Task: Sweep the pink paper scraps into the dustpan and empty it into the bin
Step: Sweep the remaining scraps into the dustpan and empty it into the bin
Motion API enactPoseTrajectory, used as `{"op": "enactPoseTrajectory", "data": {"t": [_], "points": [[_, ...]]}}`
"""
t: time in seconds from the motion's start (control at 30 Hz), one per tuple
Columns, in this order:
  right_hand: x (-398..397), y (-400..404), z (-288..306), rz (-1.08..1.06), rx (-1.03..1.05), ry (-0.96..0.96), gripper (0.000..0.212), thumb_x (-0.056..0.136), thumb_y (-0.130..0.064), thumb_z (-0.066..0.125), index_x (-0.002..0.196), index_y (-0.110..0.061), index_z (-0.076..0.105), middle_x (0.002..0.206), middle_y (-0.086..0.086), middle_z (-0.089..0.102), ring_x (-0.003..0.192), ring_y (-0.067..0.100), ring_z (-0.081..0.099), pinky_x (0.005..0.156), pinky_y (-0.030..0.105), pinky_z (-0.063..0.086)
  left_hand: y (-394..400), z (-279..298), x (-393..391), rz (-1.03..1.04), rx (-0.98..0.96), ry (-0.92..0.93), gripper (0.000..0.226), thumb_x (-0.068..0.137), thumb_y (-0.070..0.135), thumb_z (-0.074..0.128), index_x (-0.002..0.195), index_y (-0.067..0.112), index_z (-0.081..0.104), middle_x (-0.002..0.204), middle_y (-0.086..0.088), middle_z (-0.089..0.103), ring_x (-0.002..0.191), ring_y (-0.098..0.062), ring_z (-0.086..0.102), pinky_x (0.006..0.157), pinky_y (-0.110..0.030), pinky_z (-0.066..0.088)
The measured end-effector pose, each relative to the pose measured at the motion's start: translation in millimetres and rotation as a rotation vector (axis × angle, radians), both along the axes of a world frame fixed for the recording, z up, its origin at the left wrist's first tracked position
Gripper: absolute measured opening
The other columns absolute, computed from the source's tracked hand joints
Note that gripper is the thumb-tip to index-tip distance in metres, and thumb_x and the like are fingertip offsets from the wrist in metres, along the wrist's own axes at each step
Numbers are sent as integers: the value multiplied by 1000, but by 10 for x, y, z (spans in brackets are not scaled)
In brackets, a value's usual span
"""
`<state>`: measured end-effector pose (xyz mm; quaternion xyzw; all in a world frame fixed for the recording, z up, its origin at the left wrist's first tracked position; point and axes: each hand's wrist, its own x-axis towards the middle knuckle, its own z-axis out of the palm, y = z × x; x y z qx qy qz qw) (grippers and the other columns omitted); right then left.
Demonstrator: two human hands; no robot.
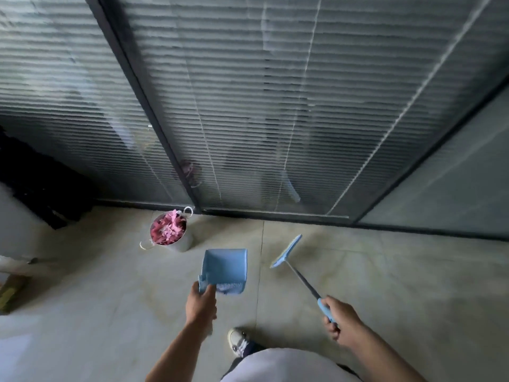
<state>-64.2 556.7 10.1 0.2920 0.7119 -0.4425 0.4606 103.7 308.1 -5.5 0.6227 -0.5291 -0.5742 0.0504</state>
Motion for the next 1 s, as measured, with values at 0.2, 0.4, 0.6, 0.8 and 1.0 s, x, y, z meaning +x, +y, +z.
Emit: {"op": "enactPoseTrajectory", "data": {"t": [0.2, 0.4, 0.6, 0.8, 1.0], "points": [[33, 1183, -86, -268, -81, -64, 27, 91, -9, 48, 64, -5, 47, 41, 11, 45, 25, 16, 36, 34, 12, 28, 740, 113, -696, -173, 221, 9, 15, 86, 0, 47, 86, 14, 42, 61, -7, 40, 49, -15, 35, 50, -22, 32], [225, 2221, -71, -404, -66, -122, 33, 89, -2, 36, 56, -6, 37, 36, 10, 41, 24, 14, 30, 32, 10, 24, 1635, 180, -1194, -306, 467, 61, 23, 87, 32, 57, 93, 12, 46, 59, -10, 44, 45, -17, 40, 50, -22, 32], [435, 3440, 7, -637, -61, -82, 49, 101, -11, 34, 51, -11, 33, 26, 3, 29, 16, 12, 26, 30, 8, 19, 3102, 248, -1725, -407, 610, 16, 72, 82, 81, 29, 105, 17, 55, 56, -9, 46, 34, -13, 35, 39, -17, 30], [713, 4182, 31, -845, -76, -46, 46, 96, -4, 36, 50, -10, 35, 32, 4, 28, 19, 12, 24, 32, 8, 23, 4196, 467, -2210, -663, 659, -98, 36, 83, 42, 57, 76, 8, 49, 58, -10, 49, 43, -19, 49, 46, -22, 46], [830, 4623, 109, -1063, -19, -26, 32, 92, -1, 44, 61, -8, 45, 53, 8, 41, 41, 15, 38, 39, 18, 30, 5170, 427, -2719, -989, 770, -215, 26, 78, 24, 51, 84, -1, 56, 57, -13, 51, 37, -18, 48, 42, -20, 47]]}}
